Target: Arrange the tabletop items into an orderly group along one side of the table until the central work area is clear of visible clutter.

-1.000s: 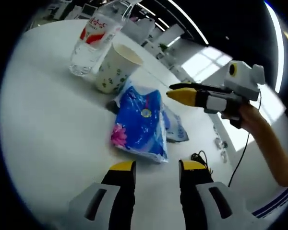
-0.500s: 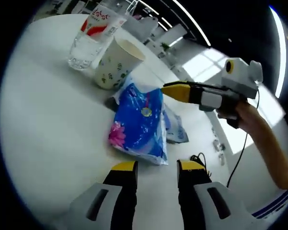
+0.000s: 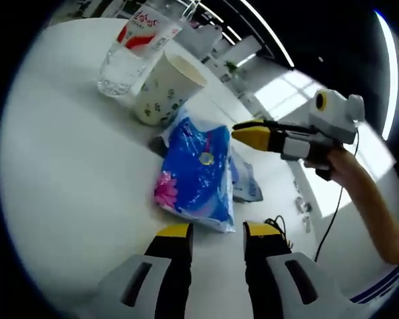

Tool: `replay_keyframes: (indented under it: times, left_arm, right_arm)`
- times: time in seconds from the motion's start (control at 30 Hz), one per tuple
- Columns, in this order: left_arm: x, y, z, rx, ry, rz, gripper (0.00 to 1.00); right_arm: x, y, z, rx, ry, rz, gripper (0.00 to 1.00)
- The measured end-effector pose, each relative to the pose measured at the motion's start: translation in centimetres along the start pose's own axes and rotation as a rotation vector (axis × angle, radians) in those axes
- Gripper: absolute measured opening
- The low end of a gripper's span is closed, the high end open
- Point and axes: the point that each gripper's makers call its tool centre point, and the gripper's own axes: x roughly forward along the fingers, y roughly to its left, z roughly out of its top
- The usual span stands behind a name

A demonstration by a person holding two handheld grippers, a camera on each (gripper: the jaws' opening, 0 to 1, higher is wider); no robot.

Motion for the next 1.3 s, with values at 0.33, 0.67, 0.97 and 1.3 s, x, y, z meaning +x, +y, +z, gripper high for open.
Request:
replay_keyframes:
  times: [0.33,0.67,0.97,1.3]
  left_arm:
    - [-0.1,-0.1,-0.1,-0.012,-0.001,0.000,0.24]
    - [-0.1,0.4,0.2,-0.020,-0.002,-0.001,0.20]
    - [-0.1,0.8,0.2,-0.025,-0.001,0.000,0.15]
    - [-0.2,0.8,0.2,-0.026,-0.006,0.009,0.13]
  right_arm:
    - [0.5,0.1,-0.4,-0.012,0.023,0.023,0.13]
    - [1.0,0.3,-0.3,-0.030,0.042,0.036,0.05]
    - [0.7,0.3,-0.5,-0.006,0.046,0.031,0.00]
    - [-0.4,0.3,-1.4,0.046,0.039,0.030,0.00]
